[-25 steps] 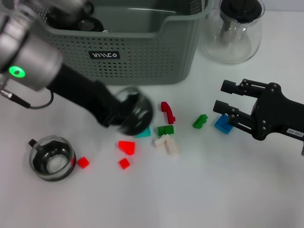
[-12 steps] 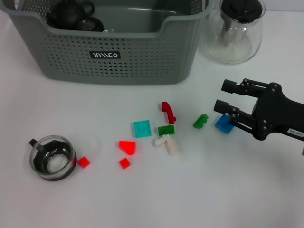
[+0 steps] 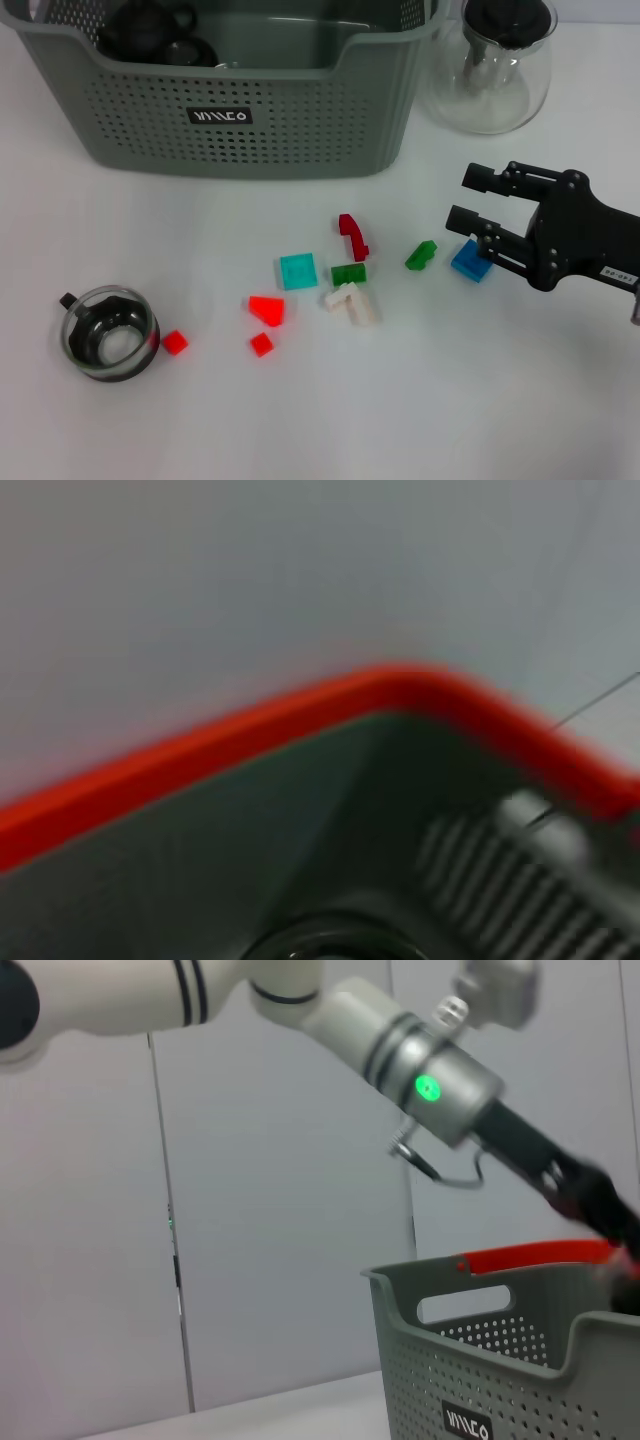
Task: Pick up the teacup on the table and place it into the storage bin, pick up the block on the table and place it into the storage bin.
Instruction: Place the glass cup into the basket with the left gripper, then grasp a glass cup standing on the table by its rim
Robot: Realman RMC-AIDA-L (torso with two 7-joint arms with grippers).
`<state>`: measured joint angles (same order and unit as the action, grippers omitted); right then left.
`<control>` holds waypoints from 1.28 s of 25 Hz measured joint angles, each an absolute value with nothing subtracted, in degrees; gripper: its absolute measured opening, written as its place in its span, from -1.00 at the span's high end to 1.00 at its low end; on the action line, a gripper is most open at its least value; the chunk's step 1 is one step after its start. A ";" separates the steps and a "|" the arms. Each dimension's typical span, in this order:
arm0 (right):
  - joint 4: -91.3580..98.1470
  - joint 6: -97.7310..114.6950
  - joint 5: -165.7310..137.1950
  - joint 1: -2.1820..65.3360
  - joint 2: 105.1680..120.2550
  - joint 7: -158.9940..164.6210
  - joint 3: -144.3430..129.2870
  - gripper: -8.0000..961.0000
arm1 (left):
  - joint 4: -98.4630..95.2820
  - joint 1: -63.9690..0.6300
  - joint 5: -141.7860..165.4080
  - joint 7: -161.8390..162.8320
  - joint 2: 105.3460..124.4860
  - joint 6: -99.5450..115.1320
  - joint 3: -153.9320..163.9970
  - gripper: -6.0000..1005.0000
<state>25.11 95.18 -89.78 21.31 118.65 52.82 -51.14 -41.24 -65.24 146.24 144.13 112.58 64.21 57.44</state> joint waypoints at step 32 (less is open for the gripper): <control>23.30 94.82 -89.84 21.40 118.13 52.82 -50.55 -0.06 | -66.76 -49.03 129.51 134.80 121.93 69.67 46.33 0.01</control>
